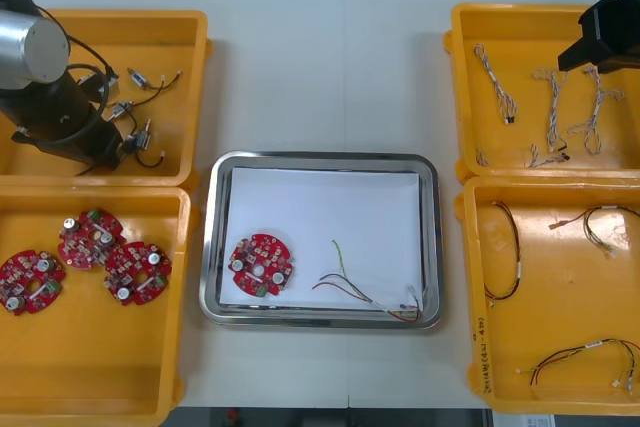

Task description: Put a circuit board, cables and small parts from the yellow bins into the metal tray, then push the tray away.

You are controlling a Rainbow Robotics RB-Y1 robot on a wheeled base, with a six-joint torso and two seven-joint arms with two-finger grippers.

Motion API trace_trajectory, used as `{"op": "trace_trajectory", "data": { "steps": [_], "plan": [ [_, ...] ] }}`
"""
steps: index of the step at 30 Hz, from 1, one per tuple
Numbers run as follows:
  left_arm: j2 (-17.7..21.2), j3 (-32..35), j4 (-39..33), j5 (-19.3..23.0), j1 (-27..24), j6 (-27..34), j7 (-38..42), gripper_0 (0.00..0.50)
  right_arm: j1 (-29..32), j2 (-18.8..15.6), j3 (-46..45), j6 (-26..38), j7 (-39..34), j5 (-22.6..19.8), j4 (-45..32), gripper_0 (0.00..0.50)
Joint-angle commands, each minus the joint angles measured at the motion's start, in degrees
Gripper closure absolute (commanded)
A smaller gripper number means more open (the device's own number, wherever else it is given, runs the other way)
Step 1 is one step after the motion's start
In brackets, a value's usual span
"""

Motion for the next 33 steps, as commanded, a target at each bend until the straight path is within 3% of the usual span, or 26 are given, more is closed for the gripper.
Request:
{"op": "trace_trajectory", "data": {
  "steps": [1,10,11,12,13,14,15,33],
  "plan": [
    [-0.5,-0.5,0.7,0.6,-2.5,-0.7,-6.5,0.000,-4.1,-2.5,-1.7,0.2,-0.8,1.5,3.7,0.000],
    [0.3,-0.5,0.7,1.4,-2.5,-0.7,-7.4,0.000,-8.0,-2.5,-0.9,0.2,-0.1,4.7,13.8,0.000],
    [0.4,-0.5,0.7,1.4,-2.5,-0.6,-7.5,0.065,-8.5,-2.5,-0.2,0.2,0.1,5.1,15.0,0.000],
    [0.4,-0.5,0.7,1.5,-2.4,-0.7,-7.5,0.189,-9.1,-2.5,0.5,0.2,0.1,5.6,16.2,0.000],
    [0.4,-0.5,0.8,1.5,-2.5,-0.6,-7.6,0.268,-9.3,-2.5,1.1,0.2,0.1,6.2,16.8,0.000],
    [0.5,-0.5,0.8,1.4,-2.5,-0.6,-7.6,0.474,-9.9,-2.5,2.0,-0.7,0.3,7.4,17.8,0.000],
    [0.5,-0.5,0.8,1.5,-2.4,-0.6,-7.6,0.500,-10.5,-2.5,3.1,-1.8,0.5,8.4,18.9,0.000],
    [0.9,1.0,0.8,2.5,-2.5,0.9,-7.7,0.500,-14.6,-0.8,7.1,-19.7,3.6,10.6,35.6,0.000]
  ]
}}
